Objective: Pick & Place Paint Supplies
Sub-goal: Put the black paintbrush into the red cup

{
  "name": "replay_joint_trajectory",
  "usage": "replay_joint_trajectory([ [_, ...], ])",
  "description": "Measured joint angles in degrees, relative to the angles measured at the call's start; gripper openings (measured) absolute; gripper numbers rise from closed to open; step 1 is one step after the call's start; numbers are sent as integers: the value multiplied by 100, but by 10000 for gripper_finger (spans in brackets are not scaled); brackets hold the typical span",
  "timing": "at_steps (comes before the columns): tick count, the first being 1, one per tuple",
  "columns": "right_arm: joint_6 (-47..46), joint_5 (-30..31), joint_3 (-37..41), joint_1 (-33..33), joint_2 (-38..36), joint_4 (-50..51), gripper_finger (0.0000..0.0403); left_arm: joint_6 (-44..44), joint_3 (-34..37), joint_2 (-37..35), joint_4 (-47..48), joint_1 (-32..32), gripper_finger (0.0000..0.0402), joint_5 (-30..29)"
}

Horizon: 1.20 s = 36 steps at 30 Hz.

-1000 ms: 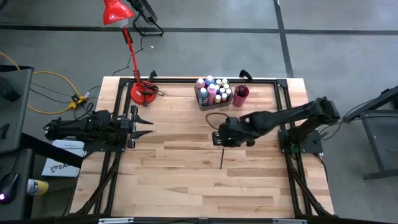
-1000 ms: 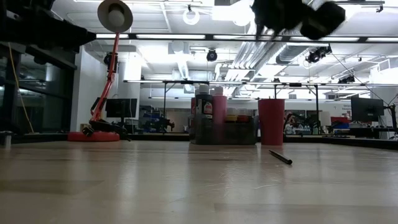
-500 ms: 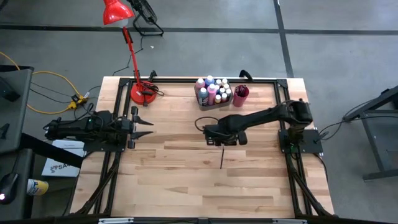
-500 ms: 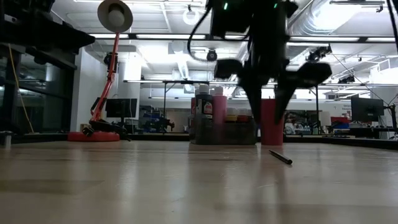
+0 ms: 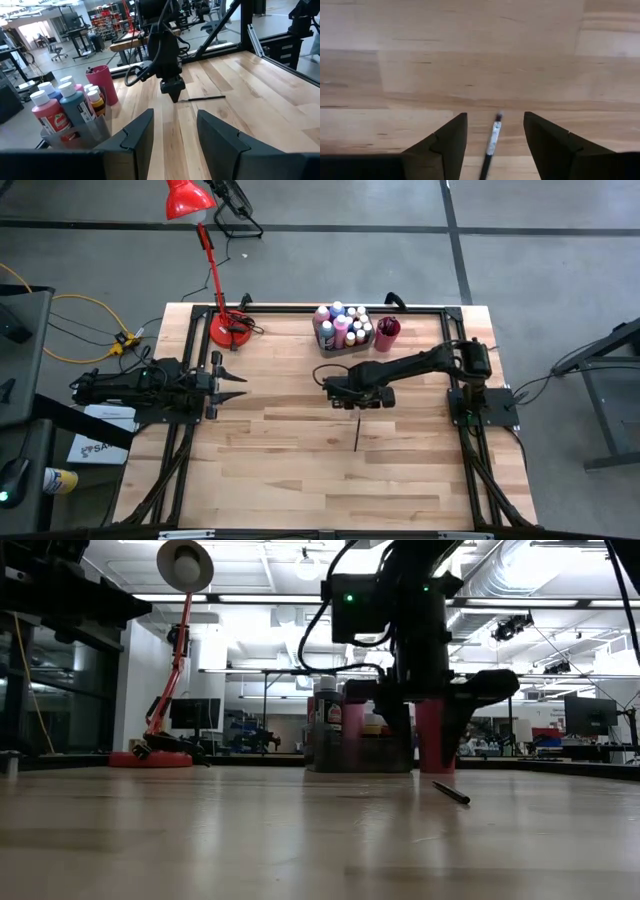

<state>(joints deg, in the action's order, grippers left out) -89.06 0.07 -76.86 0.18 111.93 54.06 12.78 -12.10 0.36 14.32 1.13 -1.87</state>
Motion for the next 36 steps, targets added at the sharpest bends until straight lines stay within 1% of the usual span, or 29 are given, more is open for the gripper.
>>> replay_joint_trajectory([
  [7, 2, -60, 0, -28, 252, -101, 188, 0, 0, -2, 18, 0, 145, 0],
  [11, 16, -241, -26, -44, 359, -232, 174, -15, 0, -2, 54, 0, 145, 0],
  [14, 15, -181, -17, -57, 364, -277, 155, -17, 0, 0, 92, 0, 145, 0],
  [17, -39, -83, -13, -56, 366, -293, 127, -17, 0, -1, 96, 0, 145, -2],
  [26, 128, -57, -9, -48, 375, -336, 16, -19, 0, 0, 114, 0, 145, -1],
  [30, 230, -50, -6, -48, 375, -342, 5, -20, 0, 0, 124, 0, 145, -2],
  [36, 333, 21, 8, -49, 333, -351, 3, -16, 0, -1, 132, 0, 145, -2],
])
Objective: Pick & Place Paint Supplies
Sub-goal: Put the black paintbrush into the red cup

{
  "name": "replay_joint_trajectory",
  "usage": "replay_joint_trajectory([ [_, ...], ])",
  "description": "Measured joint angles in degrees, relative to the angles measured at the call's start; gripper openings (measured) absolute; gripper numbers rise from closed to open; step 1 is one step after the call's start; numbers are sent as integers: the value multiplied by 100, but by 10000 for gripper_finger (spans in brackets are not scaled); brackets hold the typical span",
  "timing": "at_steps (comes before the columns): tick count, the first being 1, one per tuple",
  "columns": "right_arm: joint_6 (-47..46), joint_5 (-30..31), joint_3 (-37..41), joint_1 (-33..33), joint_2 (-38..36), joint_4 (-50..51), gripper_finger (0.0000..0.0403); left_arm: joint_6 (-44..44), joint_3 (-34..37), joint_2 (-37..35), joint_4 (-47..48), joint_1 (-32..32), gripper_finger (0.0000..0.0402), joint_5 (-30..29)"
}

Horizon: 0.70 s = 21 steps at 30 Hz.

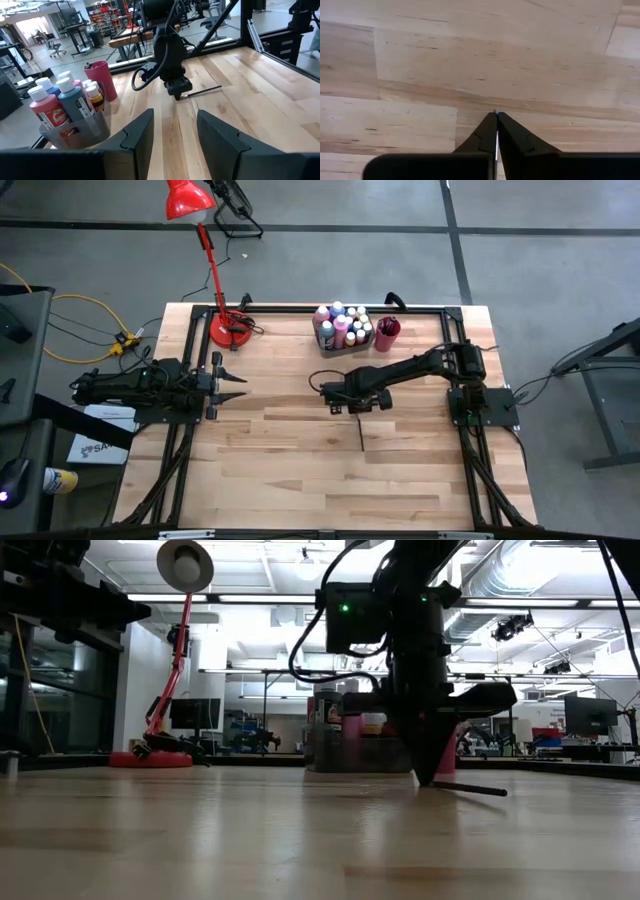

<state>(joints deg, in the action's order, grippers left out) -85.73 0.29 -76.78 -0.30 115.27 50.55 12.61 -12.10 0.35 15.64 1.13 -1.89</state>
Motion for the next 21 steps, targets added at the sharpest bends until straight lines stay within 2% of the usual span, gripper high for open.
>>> replay_joint_trajectory([
  [5, 33, 478, 9, 7, -324, -46, 3, 104, -2, 1, 0, 0, 145, -1],
  [10, 107, 1370, 1, 82, -917, 42, 3, 104, -2, 0, 0, 0, 145, -2],
  [14, 389, 2492, -3, 184, -1566, 241, 3, 104, -4, 1, 2, 0, 145, -4],
  [21, 974, 4814, -5, 496, -2593, 693, 3, 104, -7, 2, 10, 0, 145, -17],
])
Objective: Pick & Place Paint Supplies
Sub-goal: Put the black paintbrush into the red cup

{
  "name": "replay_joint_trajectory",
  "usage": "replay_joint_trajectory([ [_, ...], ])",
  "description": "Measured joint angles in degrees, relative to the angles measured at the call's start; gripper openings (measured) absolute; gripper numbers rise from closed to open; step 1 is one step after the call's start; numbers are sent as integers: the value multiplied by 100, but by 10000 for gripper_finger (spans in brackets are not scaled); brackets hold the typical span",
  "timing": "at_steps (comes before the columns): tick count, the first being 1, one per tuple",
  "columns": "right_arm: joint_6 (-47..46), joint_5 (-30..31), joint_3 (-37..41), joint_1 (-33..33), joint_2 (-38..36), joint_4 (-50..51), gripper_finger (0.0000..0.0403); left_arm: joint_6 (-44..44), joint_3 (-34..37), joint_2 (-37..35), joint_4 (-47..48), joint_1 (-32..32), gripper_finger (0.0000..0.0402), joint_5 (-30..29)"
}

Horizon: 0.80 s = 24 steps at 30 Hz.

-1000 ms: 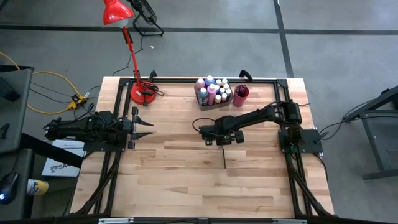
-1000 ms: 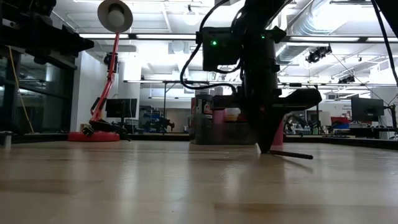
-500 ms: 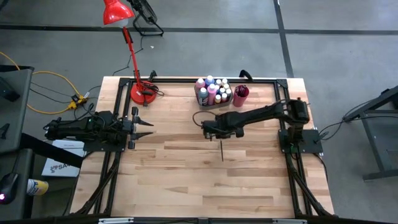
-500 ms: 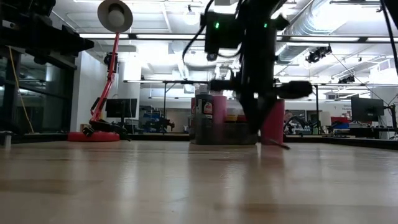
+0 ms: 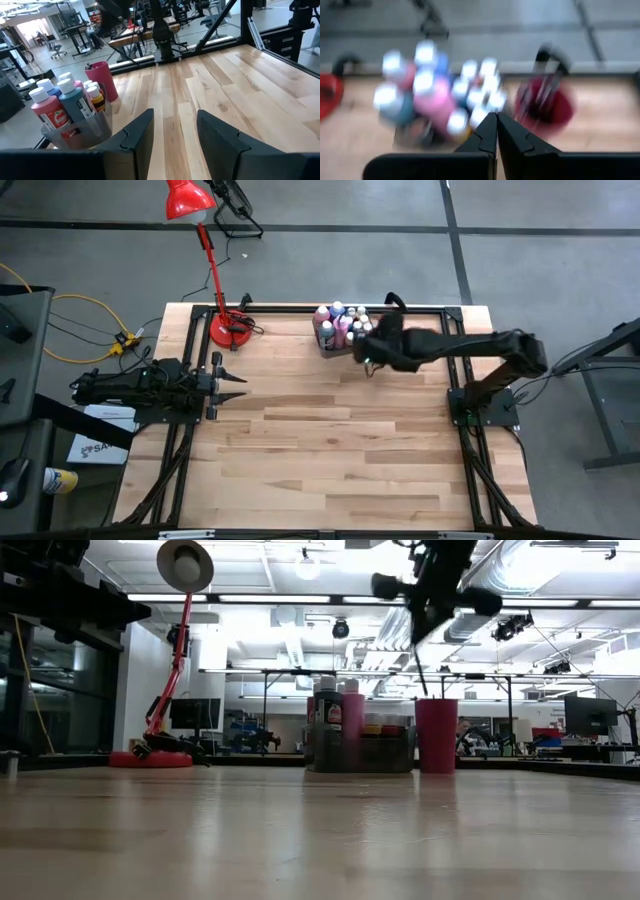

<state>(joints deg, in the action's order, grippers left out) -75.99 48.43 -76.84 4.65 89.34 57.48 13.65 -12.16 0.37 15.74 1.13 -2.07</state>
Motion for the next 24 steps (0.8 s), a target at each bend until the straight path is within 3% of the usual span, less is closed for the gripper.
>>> replay_joint_trajectory([
  [4, 625, 875, -2, 344, -420, -28, 3, 0, 0, 1, 85, 0, 145, 0],
  [7, 1206, 1196, -2, 622, -649, -223, 3, 0, 0, 3, 147, 0, 145, 0],
  [15, 2837, 1184, -4, 1252, -651, -1206, 3, 0, 0, 3, 168, 0, 145, -2],
  [24, 3015, 1249, -4, 1716, -530, -1331, 3, 0, 0, 3, 250, 0, 145, -2],
])
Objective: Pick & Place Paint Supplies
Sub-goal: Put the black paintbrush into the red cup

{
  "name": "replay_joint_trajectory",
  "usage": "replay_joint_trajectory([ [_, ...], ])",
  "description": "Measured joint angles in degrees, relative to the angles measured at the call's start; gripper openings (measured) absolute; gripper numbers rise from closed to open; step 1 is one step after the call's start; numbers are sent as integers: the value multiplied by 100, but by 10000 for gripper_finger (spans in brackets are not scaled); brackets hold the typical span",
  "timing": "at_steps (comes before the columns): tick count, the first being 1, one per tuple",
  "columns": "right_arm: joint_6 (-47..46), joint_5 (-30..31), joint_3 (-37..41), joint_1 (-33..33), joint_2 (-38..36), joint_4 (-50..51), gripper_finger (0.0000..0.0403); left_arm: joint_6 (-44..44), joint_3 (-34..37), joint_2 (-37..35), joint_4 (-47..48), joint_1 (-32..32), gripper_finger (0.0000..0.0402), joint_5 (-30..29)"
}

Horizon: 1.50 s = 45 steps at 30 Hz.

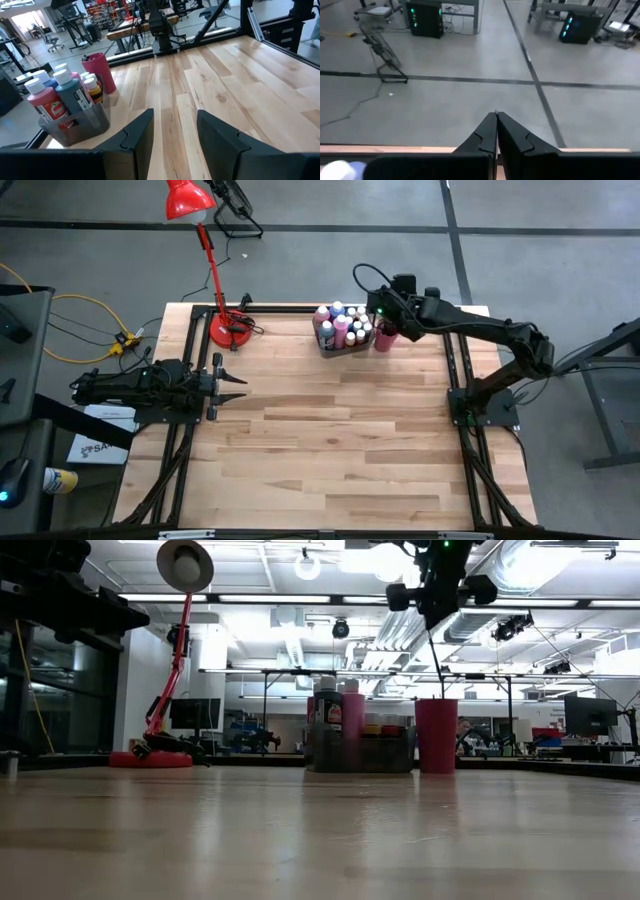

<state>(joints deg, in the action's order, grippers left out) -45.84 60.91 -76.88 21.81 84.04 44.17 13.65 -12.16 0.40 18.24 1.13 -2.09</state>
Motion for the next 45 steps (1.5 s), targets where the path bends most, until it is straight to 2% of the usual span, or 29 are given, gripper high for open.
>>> replay_joint_trajectory([
  [17, 111, -418, 2, 106, 300, -79, 3, 0, 0, 0, 0, 0, 145, 0],
  [25, 110, -644, 1, 108, 342, 190, 3, 0, 0, 0, -2, 0, 145, 0],
  [35, 111, -517, 2, 108, 350, 193, 3, 0, 0, 0, -2, 0, 145, 0],
  [40, 110, -235, 2, 108, 459, 185, 3, 0, 0, 0, -2, 0, 145, 0],
  [45, 94, -282, 2, 117, 458, 122, 3, 0, 0, 0, -2, 0, 145, -1],
])
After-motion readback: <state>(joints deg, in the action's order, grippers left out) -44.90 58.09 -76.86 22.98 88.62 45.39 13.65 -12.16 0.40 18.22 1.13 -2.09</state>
